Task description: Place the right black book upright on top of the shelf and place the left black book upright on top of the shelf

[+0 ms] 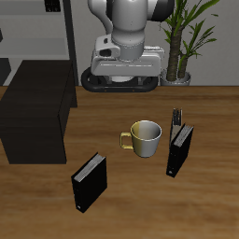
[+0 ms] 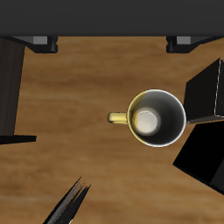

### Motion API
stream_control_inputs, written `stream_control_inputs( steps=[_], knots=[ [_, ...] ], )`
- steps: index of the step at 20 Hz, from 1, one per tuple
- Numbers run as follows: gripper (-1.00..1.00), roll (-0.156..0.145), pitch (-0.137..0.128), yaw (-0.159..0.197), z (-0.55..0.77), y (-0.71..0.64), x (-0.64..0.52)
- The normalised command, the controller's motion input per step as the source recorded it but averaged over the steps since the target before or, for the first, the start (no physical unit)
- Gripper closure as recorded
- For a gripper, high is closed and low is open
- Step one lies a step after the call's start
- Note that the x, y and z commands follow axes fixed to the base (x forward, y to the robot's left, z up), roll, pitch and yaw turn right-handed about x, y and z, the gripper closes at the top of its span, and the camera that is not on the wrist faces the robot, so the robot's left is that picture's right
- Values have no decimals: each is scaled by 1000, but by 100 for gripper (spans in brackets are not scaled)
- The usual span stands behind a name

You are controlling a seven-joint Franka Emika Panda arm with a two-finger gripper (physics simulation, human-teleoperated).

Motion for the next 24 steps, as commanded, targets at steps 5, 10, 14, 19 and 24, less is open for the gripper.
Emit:
stream_control_inputs(
  steps=[5,10,14,19,24],
  knots=[
    [-100,7,15,6,128,-239,253],
    [-100,-3,18,-8,95,-312,322],
    [-100,8,-2,-46,90,-364,298],
    [-100,22,2,-22,124,-364,326],
    [-100,-9,15,-13,61,-373,285]
  ],
)
